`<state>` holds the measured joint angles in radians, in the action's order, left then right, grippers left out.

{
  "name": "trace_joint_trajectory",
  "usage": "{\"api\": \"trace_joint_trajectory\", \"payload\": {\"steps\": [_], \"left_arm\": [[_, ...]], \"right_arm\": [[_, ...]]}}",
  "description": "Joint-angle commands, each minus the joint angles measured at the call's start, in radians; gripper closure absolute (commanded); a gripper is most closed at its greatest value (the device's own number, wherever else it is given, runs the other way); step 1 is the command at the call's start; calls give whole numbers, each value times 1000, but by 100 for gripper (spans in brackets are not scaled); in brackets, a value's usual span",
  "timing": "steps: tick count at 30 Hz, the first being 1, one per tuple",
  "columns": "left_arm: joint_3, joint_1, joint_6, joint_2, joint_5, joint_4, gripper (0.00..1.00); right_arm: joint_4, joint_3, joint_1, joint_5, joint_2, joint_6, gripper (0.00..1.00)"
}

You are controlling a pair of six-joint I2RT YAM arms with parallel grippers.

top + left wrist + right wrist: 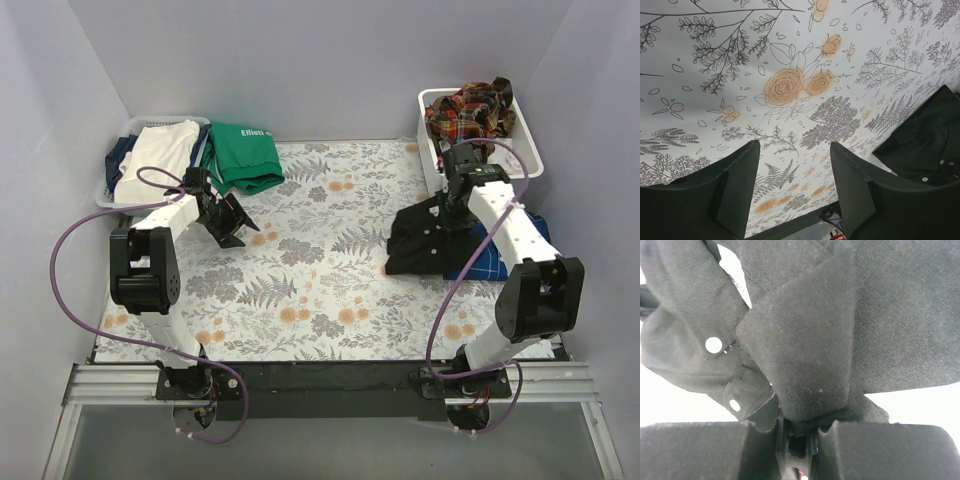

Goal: Fold and stack the long sleeve shirts
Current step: Neatly place the folded shirt to the corner

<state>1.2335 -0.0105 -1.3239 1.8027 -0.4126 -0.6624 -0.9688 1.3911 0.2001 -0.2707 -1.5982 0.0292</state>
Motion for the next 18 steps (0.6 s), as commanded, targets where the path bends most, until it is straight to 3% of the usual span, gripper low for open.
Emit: {"api": "trace_joint_trajectory", "payload": {"steps": [1,18], "left_arm": [[-16,-3,9,-34,-37,18,43],[11,-9,23,-26,-28,-3,42]], "right_arm": [[-62,57,-82,-102,75,-78,99],[-38,80,-389,-217,66,6,99]]}}
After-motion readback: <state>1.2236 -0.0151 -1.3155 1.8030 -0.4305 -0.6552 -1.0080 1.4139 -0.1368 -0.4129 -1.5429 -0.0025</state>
